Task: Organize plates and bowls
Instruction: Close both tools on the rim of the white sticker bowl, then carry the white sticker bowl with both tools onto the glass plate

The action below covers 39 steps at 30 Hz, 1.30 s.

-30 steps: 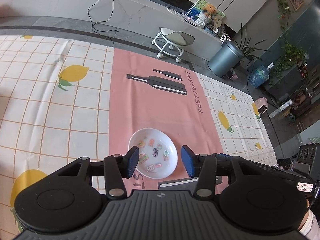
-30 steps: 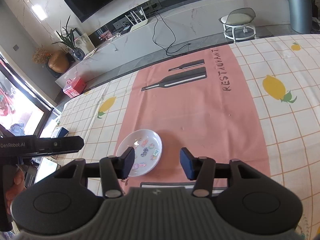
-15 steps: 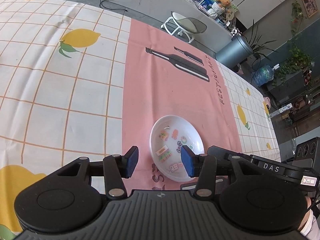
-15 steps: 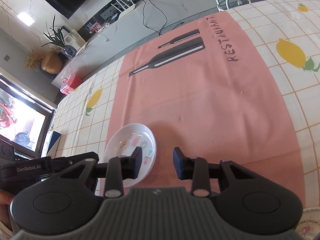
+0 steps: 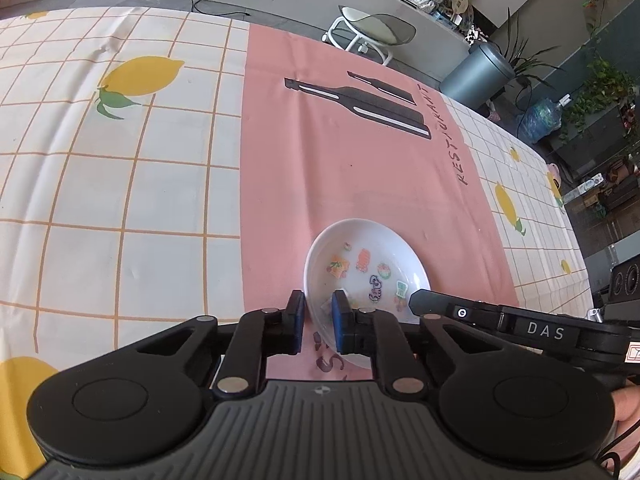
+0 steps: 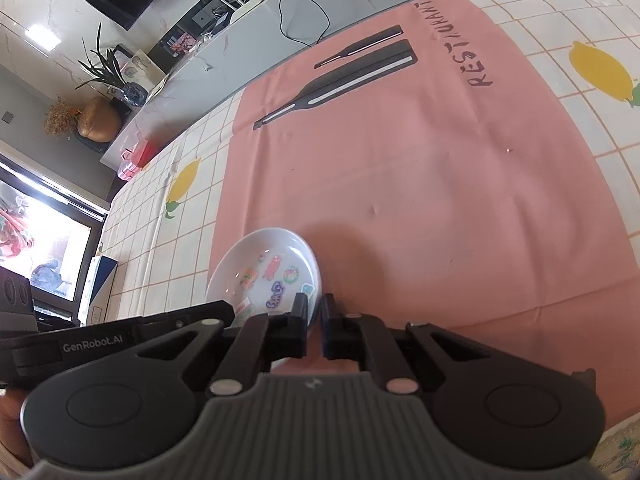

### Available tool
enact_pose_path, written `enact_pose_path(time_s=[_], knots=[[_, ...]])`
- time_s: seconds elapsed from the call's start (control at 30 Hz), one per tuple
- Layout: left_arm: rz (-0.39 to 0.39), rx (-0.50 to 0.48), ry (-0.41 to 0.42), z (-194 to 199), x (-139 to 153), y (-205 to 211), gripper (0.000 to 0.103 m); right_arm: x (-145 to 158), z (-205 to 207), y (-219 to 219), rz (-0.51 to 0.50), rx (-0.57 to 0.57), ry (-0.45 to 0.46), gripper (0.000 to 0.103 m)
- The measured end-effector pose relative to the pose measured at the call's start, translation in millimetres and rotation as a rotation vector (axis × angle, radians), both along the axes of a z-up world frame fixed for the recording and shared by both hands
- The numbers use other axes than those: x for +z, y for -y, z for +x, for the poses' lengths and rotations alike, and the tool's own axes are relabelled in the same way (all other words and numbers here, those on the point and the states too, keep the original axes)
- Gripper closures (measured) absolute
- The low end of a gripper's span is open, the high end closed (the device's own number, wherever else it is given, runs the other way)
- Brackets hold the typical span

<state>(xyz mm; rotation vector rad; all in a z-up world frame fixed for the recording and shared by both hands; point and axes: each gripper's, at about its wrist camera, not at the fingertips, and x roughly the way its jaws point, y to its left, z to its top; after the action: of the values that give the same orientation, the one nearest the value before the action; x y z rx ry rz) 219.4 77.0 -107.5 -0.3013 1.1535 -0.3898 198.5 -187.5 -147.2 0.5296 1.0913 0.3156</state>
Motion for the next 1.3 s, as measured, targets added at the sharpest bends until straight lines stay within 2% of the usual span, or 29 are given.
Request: enact_pose_path(time_s=[0.2,0.37,0.53,0.8,0.93,1.1,1.3], knots=[[-0.002,-0.023,0.026,-4,17,-2,0.094,9,-5,2,0.011,-0.007,0.008,0.1],[-0.011,-0.034,0.07,-17,47,0,0.094,29,-17,5,0.031,-0.015,0.039,0.1],[-0.047,0.001,0.063,-35,74,8,0.094,47,-37,15,0.06,-0.029,0.055,0.1],[-0.043,0.003,0.115,-80,111,48,0.094,71,-80,53,0.113,-0.079,0.086,0.103],[-0.024,-0.026,0.159,-102,124,77,0.094,79,-107,79,0.14,-0.114,0.105,0.102],[-0.038,-0.062,0.183,-125,127,111,0.094,86,-140,116,0.157,-0.168,0.128,0.102],[-0.106,-0.082,0.151,-144,111,143,0.094,85,-176,156,0.135,-0.226,0.131,0.102]])
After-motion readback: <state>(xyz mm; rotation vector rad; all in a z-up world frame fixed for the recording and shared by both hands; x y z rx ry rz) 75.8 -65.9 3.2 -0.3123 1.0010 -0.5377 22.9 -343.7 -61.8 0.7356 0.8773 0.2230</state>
